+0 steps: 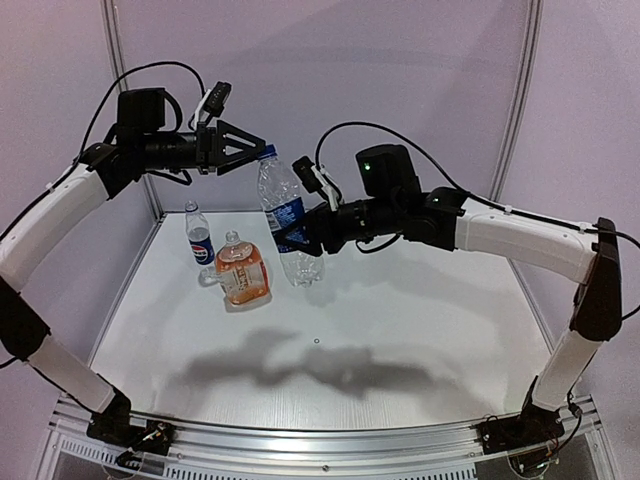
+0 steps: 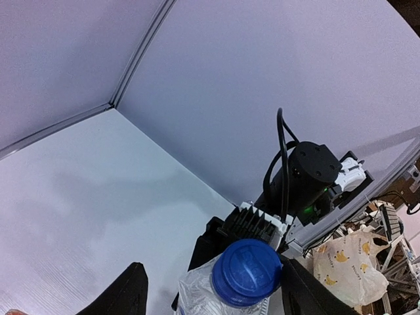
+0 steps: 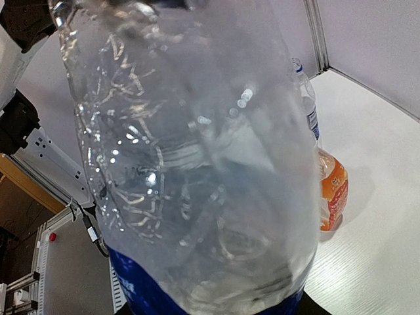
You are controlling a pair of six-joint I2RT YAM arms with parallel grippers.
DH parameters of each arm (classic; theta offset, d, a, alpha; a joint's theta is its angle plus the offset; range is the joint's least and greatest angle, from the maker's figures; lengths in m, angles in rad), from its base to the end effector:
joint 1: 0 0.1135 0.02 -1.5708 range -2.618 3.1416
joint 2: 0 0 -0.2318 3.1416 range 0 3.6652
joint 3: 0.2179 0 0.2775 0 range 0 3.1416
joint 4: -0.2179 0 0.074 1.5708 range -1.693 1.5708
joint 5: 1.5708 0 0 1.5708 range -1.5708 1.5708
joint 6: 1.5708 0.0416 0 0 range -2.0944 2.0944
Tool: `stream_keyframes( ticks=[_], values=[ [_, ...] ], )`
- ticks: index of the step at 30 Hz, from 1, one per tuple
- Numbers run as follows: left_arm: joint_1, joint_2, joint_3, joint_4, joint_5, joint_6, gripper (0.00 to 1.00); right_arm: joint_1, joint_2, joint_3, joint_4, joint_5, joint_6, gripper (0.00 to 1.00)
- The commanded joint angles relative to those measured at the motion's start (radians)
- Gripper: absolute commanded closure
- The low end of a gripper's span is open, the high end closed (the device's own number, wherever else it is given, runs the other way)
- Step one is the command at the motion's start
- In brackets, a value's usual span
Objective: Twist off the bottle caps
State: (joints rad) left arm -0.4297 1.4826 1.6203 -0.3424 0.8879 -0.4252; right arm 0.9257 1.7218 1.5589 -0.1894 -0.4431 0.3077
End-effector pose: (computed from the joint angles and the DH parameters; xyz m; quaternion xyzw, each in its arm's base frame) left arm 0.3119 -0.1784 0.4206 0.2727 0.6998 -0.5395 0.3806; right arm 0.2483 0.3596 0.3194 -0.3631 0.7239 0.4699 0.3512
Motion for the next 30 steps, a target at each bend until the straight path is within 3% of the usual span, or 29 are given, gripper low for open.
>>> stream_keyframes(
  ticks=[1,7,15,23,30],
  values=[
    [-0.014,0.022,0.054,-0.045,0.008,0.048,0.34,0.001,0.028,0.029,0.0,-0.032,0.0,0.51],
    [-0.024,0.039,0.066,-0.071,0.011,0.064,0.39,0.001,0.035,0.037,-0.009,-0.029,0.004,0.51],
    [-0.03,0.028,0.039,-0.066,0.006,0.069,0.34,0.001,0.039,0.041,-0.015,-0.019,0.013,0.52],
    [-0.037,0.015,0.016,-0.043,-0.002,0.057,0.43,0.001,0.041,0.045,-0.023,-0.02,0.026,0.52],
    [-0.041,0.005,0.001,-0.033,-0.013,0.057,0.42,0.005,0.045,0.046,-0.017,-0.022,0.036,0.53]
  ],
)
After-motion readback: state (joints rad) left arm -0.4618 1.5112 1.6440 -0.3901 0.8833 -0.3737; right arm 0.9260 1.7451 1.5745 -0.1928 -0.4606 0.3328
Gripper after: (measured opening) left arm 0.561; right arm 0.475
